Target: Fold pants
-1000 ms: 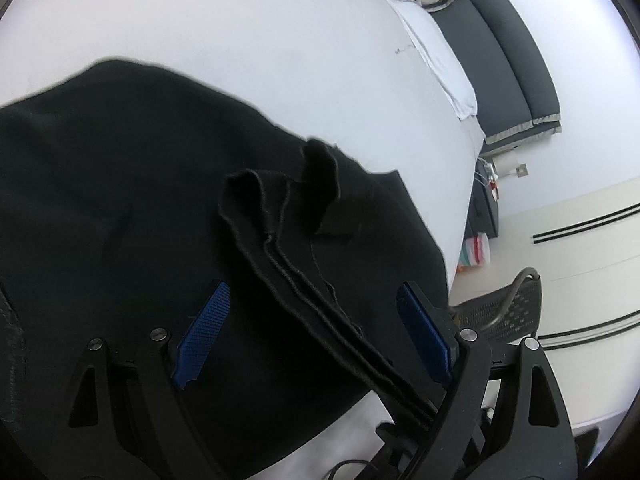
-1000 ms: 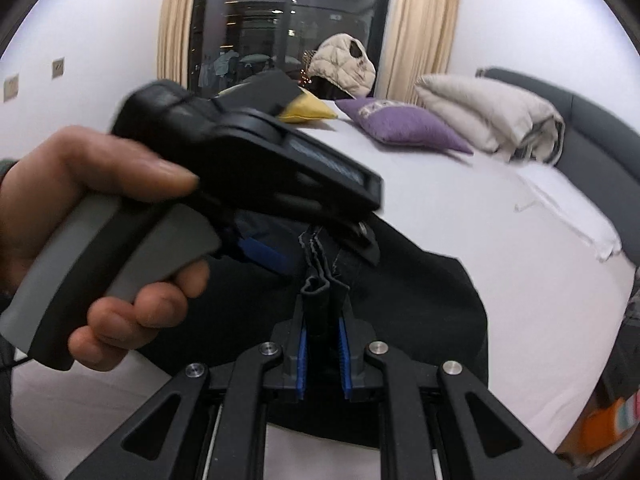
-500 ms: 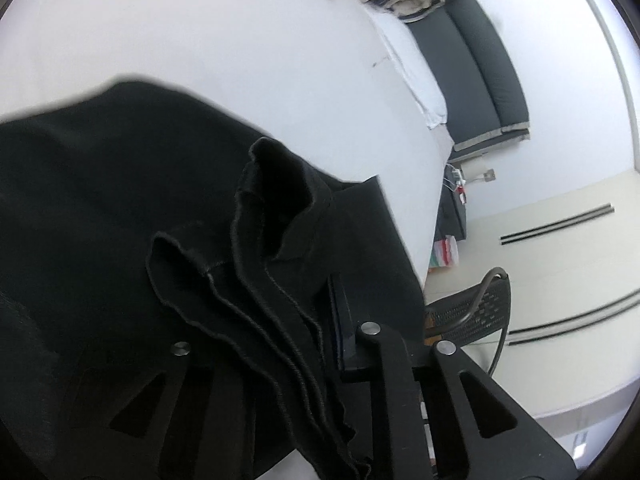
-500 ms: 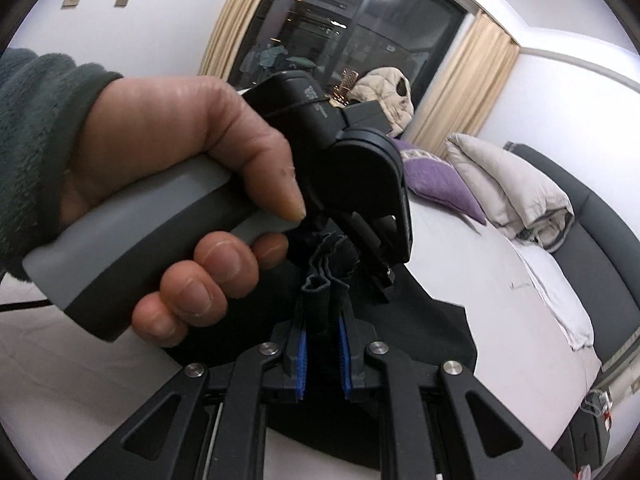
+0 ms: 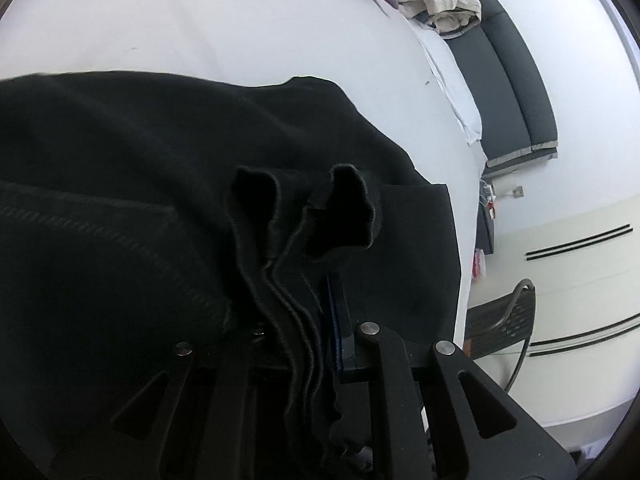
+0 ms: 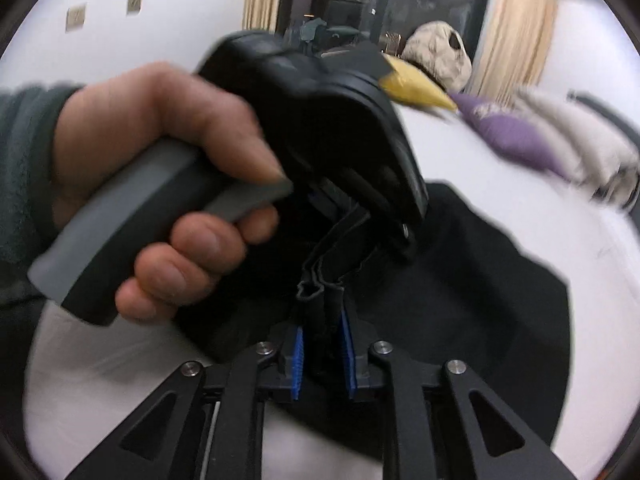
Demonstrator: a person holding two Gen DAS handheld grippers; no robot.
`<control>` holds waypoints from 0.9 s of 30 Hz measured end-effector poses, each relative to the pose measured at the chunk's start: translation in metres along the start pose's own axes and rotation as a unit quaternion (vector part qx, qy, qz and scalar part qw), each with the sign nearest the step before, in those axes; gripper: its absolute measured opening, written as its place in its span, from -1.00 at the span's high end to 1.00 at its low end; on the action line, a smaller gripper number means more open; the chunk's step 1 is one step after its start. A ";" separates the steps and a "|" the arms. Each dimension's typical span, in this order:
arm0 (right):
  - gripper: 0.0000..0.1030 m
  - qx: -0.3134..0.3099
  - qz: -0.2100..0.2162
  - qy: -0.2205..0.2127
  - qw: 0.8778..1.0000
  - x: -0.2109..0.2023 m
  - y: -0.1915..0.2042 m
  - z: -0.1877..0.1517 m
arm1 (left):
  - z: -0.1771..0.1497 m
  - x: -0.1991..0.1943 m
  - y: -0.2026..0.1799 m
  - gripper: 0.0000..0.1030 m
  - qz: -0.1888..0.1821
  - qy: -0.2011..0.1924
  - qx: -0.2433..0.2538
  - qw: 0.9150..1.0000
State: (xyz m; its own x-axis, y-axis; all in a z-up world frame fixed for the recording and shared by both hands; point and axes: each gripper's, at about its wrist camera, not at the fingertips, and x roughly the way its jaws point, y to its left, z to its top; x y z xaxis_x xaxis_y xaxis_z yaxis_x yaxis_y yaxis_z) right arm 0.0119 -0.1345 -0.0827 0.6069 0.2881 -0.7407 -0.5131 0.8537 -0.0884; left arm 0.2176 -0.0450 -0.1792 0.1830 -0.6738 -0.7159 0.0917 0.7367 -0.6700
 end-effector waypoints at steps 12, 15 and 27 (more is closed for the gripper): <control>-0.02 0.324 0.112 -0.060 0.938 -0.064 -0.198 -0.015 | -0.014 -0.045 -0.084 0.74 0.052 -0.104 0.075 0.990; -0.02 0.382 0.203 -0.038 0.901 -0.019 -0.235 -0.010 | -0.033 0.004 -0.116 0.73 0.020 -0.056 0.121 0.991; 0.13 0.491 0.186 0.001 0.851 0.043 -0.304 -0.030 | -0.097 0.047 -0.060 0.74 0.008 -0.021 0.069 0.997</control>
State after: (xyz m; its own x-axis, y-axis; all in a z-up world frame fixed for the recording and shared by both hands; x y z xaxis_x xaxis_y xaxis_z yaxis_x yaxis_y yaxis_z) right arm 0.1757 -0.3949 -0.1074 0.5120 0.6185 -0.5961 0.0842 0.6545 0.7514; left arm 0.1254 -0.1266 -0.1914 0.2262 -0.6614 -0.7151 0.2217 0.7499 -0.6233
